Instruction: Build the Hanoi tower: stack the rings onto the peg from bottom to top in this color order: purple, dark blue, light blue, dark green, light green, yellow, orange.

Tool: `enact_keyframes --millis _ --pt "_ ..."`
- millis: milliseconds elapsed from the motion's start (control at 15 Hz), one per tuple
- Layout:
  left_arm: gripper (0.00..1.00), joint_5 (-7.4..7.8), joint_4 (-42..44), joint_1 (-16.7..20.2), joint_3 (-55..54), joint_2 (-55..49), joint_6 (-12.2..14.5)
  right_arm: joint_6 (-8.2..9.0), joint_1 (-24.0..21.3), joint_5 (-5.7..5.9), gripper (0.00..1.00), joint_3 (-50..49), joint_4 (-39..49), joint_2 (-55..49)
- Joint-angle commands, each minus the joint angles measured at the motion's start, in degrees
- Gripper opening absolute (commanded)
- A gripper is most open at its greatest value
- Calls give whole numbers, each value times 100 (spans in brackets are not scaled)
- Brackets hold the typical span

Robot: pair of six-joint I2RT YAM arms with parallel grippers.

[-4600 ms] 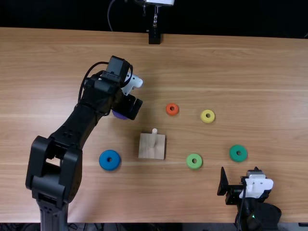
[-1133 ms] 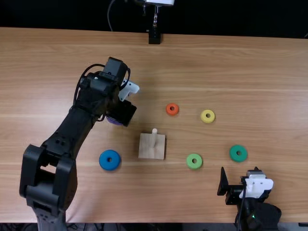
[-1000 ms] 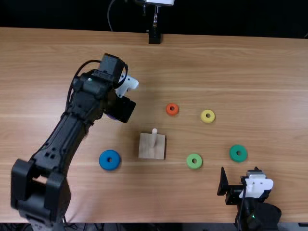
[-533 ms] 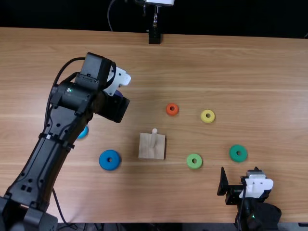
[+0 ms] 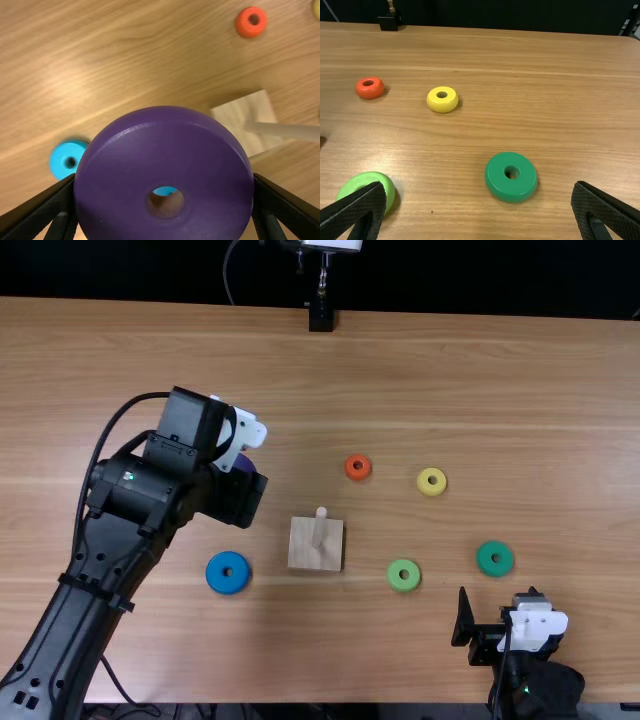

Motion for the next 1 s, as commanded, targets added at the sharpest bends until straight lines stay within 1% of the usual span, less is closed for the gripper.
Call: enact_keyframes --millis 0,133,267,333,533,667,800,933 --pt "0 45 -17 -250 -93 -226 -289 13 -70 53 100 -681 -356 -40" --pt "0 -18 -302 -487 -23 -209 -331 13 -70 53 100 -681 -356 -40" --pt "0 -18 -913 -540 285 -182 -384 3 -70 53 100 -681 -356 -40" --pt "0 -18 -1061 -548 425 -156 -384 13 -70 53 100 -681 -356 -40" --pt "0 -8 -1145 -715 865 90 -394 13 -70 53 100 -681 -356 -40" --pt "0 -8 -1145 -909 1023 213 -405 13 -70 53 100 -681 -356 -40" --pt "0 -8 -1145 -1058 1164 240 -658 13 -70 53 100 -681 -356 -40" --pt "0 -18 -1156 -1164 1427 653 -690 3 -70 53 100 -681 -356 -40"
